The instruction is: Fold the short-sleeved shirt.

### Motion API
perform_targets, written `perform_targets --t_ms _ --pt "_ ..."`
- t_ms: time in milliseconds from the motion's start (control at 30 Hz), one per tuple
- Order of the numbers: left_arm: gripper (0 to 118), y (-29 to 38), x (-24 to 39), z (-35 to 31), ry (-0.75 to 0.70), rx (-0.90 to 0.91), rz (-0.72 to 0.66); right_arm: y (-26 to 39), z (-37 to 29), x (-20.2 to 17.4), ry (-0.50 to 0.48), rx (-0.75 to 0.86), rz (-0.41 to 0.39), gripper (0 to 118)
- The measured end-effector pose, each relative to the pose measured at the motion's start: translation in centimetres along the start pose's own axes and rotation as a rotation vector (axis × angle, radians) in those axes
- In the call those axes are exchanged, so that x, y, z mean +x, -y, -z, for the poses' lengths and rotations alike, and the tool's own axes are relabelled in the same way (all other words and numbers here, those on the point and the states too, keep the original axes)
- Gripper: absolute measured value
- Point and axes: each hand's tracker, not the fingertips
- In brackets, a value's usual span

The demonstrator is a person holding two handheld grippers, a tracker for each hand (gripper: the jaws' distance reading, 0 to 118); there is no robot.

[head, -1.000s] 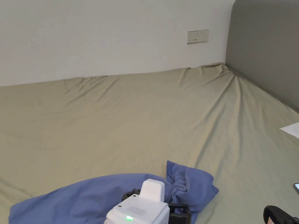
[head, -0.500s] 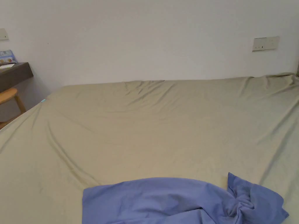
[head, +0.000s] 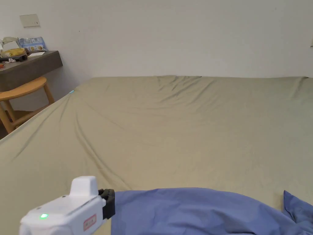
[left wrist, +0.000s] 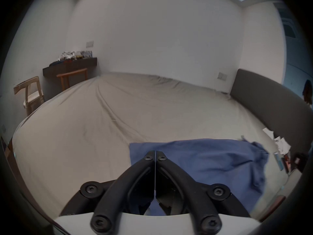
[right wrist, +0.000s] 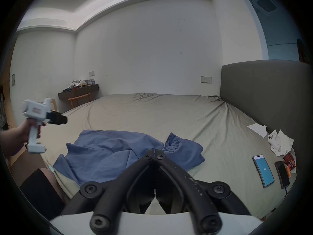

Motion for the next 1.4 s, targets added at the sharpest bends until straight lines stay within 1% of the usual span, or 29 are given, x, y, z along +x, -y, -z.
perform_targets --t_ms 67,100,167,200,267,333,367,400,433,467,533,567,600,667,733,833,900,933,1000,1033,1067,1100,1133,1167,1200,1300,1333,1367,1400 --pt "8 -0.6 -0.8 4.9 -0.012 -0.106 0.054 -0.1 0.6 0.0 0.006 -0.009 -0.01 1" --pt "32 -0.6 -1.3 7.1 -0.005 -0.165 0.04 0.0 1.0 0.1 0.006 -0.015 -0.01 1" --pt "97 0.1 -1.9 10.1 -0.034 -0.199 -0.024 0.0 1.8 0.0 0.005 -0.031 -0.004 1" --pt "118 0.4 -2.1 11.2 -0.047 -0.208 -0.03 0.1 2.1 0.0 0.006 -0.039 -0.002 1" --pt "110 0.8 -2.4 12.5 -0.016 -0.205 -0.058 0.5 2.9 -0.2 0.012 -0.056 -0.007 1" --pt "110 1.7 -2.2 14.0 -0.034 -0.25 -0.07 0.8 3.4 -0.4 0.011 -0.071 -0.009 1" --pt "113 2.8 -2.0 13.6 -0.032 -0.234 -0.049 0.8 3.6 -0.6 0.006 -0.077 -0.009 1" --pt "115 3.0 -1.1 13.3 -0.054 -0.189 0.042 0.9 3.8 -0.8 0.0 -0.083 -0.008 1" --pt "113 2.5 -0.2 13.3 -0.081 -0.212 0.057 0.9 4.0 -1.1 -0.006 -0.088 -0.009 1" --pt "101 2.3 0.2 12.8 -0.077 -0.188 0.079 0.9 4.0 -1.3 -0.012 -0.088 -0.012 1" --pt "51 3.2 1.3 11.2 -0.015 -0.114 0.136 0.8 4.1 -1.8 -0.025 -0.087 -0.02 1" --pt "21 3.5 2.4 10.9 -0.037 -0.11 0.19 0.7 4.2 -1.9 -0.029 -0.085 -0.019 1" --pt "4 3.7 3.1 10.7 -0.021 -0.108 0.228 0.7 4.2 -1.9 -0.032 -0.083 -0.014 1" --pt "4 4.4 4.3 10.3 -0.073 -0.116 0.291 0.6 4.1 -1.9 -0.041 -0.077 0.007 1" --pt "4 3.9 4.0 9.3 0.006 -0.108 0.229 0.6 3.9 -1.5 -0.041 -0.073 0.016 1" --pt "4 3.2 4.9 6.9 0.041 -0.025 0.192 0.9 4.1 -0.2 -0.035 -0.087 0.031 1" --pt "4 2.5 5.6 4.7 0.076 0.033 0.163 1.1 5.3 1.5 -0.05 -0.111 0.077 1" --pt "4 2.0 5.8 3.5 0.09 0.063 0.149 1.0 6.4 2.6 -0.037 -0.131 0.09 1" --pt "4 1.2 5.7 1.7 0.104 0.121 0.121 0.6 9.0 4.8 0.014 -0.189 0.059 2" --pt "4 0.9 5.7 1.0 0.114 0.134 0.103 0.4 10.5 6.1 0.055 -0.229 0.048 7" --pt "4 0.6 5.4 0.4 0.113 0.149 0.08 0.4 11.8 7.3 0.079 -0.256 0.057 26" --pt "4 0.3 5.1 -0.2 0.117 0.159 0.053 0.3 13.1 8.6 0.111 -0.295 0.08 73" --pt "4 0.0 4.8 -0.6 0.12 0.163 0.031 0.2 14.6 9.8 0.142 -0.336 0.097 109" --pt "4 -0.3 4.9 -1.2 0.121 0.163 0.026 0.2 15.6 10.9 0.151 -0.342 0.128 118" --pt "4 -0.3 4.8 -1.4 0.118 0.165 0.028 -0.3 16.4 11.8 0.181 -0.347 0.119 115" --pt "4 -0.3 4.7 -1.7 0.11 0.167 0.025 -1.2 19.2 13.6 0.193 -0.384 0.244 107" --pt "4 -0.3 4.8 -1.6 0.11 0.162 0.023 -0.8 20.5 14.4 0.15 -0.416 0.299 104" --pt "4 -0.2 4.8 -1.6 0.11 0.158 0.022 -0.4 21.5 14.7 0.129 -0.45 0.349 97" --pt "4 -0.1 4.9 -1.6 0.108 0.159 0.027 -0.1 22.3 14.7 0.122 -0.484 0.386 78"
